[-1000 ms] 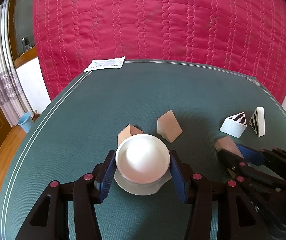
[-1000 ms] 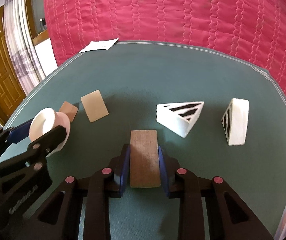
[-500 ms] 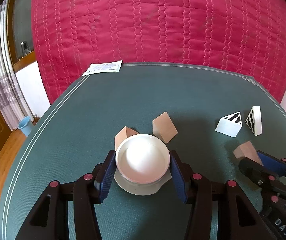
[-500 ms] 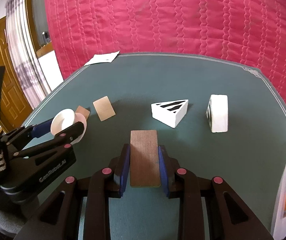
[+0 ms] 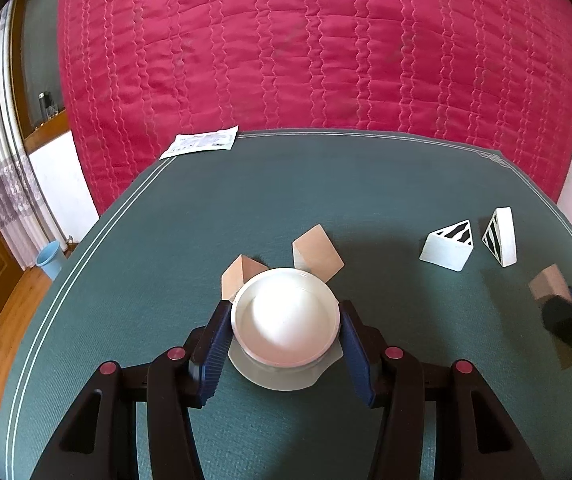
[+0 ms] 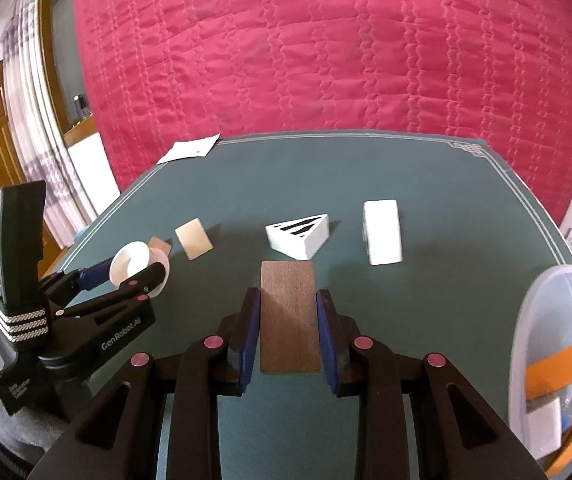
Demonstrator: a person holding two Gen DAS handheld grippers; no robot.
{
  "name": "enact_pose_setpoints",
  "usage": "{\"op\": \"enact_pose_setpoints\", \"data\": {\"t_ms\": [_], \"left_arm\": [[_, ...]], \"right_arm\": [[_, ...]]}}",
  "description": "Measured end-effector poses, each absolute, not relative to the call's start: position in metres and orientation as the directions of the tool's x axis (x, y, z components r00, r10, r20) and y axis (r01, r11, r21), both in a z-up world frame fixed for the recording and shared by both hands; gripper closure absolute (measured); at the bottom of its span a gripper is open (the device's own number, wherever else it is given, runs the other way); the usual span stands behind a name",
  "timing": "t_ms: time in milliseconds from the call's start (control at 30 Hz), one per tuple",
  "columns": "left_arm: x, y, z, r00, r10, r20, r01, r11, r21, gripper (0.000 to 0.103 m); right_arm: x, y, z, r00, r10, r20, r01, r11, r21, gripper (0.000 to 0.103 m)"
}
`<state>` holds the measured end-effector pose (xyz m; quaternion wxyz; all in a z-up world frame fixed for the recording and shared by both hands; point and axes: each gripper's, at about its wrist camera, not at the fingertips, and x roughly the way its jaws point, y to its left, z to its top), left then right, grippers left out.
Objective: Organize rigid objects
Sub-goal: 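Carry the brown block into the clear bowl with right while left carries the cup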
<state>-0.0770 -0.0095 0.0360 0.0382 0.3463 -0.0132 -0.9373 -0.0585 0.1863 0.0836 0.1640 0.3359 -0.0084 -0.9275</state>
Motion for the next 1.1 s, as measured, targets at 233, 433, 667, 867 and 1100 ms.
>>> {"op": "enact_pose_setpoints", "data": {"t_ms": [233,433,667,867,1100], "left_arm": [[-0.073,-0.002,0.038,-0.765,-0.077,-0.64,0.047,-0.997,0.063,0.048],[-0.072,0.001,0.039,-0.767,-0.076,-0.637,0.044,-0.997,0.066,0.048],[-0.069,0.006,0.04,-0.771,-0.077,-0.633,0.038,-0.996,0.075,0.048],[-0.066,0.012,0.04,-0.775,-0.076,-0.627,0.029,-0.996,0.085,0.048],[-0.061,0.016,0.043,-0.777,-0.071,-0.626,0.021,-0.996,0.087,0.048]], "right_arm": [[-0.045,0.214,0.093,-0.754,-0.265,-0.601,0.25,-0.962,0.11,0.075],[-0.036,0.244,0.097,-0.776,-0.213,-0.593,0.186,-0.977,0.107,0.075],[-0.031,0.284,0.096,-0.791,-0.135,-0.597,0.088,-0.99,0.108,0.075],[-0.03,0.312,0.092,-0.793,-0.078,-0.605,0.013,-0.994,0.11,0.075],[-0.023,0.335,0.092,-0.798,-0.033,-0.601,-0.043,-0.993,0.111,0.075]]}}
